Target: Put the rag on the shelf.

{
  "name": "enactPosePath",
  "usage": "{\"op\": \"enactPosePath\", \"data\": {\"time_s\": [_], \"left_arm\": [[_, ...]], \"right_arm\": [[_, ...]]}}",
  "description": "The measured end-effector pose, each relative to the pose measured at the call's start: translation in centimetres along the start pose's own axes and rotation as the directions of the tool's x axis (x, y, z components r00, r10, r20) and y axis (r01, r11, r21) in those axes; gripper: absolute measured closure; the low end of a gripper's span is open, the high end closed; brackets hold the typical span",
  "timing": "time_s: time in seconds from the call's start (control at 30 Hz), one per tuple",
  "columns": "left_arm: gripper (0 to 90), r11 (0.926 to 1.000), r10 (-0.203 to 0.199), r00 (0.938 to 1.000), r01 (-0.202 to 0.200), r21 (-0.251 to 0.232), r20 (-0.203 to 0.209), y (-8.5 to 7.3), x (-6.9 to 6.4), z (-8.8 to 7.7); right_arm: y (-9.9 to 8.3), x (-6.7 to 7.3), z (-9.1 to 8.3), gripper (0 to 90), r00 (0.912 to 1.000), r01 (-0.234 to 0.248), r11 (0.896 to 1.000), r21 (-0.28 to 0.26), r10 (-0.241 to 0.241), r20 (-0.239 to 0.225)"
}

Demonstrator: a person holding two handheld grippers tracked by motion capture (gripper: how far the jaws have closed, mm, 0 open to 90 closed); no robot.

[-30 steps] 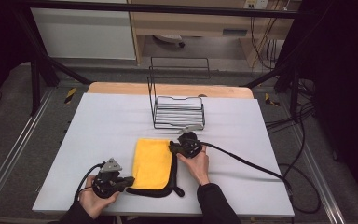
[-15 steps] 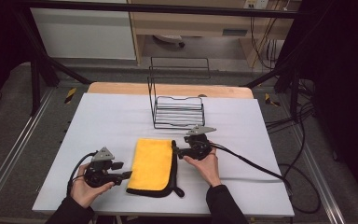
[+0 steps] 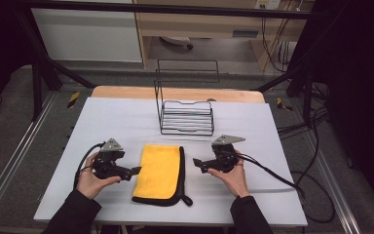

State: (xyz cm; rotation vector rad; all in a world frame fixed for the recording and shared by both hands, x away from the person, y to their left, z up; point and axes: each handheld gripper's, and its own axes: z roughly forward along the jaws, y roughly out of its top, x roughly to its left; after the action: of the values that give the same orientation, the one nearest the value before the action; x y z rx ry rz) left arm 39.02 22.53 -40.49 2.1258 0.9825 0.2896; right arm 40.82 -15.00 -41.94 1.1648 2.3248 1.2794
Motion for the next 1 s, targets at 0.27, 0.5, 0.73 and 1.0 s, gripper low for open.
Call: {"op": "enactPosePath", "data": {"time_s": [0.27, 0.5, 0.73, 1.0], "left_arm": [[6.7, 0.9998, -0.003, 0.9998, 0.002, -0.017, -0.021, 2.0, 0.1, 0.8], [10.4, 0.9996, -0.013, 0.9986, 0.012, -0.027, -0.05, 3.4, 0.7, 2.4], [19.7, 0.9976, -0.062, 0.9959, 0.06, -0.033, -0.065, 3.7, 2.1, 4.1], [35.0, 0.9963, -0.081, 0.9934, 0.083, 0.02, -0.08, 2.9, 2.8, 5.9]], "right_arm": [[-1.5, -1.0, -2.1, 2.7, 0.9995, -0.028, 0.999, -0.017, 0.028, 0.014], [-3.0, -1.6, -2.8, 2.5, 0.998, -0.056, 0.998, -0.012, 0.056, 0.03], [-3.9, -1.6, -2.8, 2.5, 0.9974, -0.063, 0.998, 0.005, 0.063, 0.034], [-3.9, -1.5, -2.8, 2.8, 0.9971, -0.07, 0.998, -0.009, 0.07, 0.031]]}}
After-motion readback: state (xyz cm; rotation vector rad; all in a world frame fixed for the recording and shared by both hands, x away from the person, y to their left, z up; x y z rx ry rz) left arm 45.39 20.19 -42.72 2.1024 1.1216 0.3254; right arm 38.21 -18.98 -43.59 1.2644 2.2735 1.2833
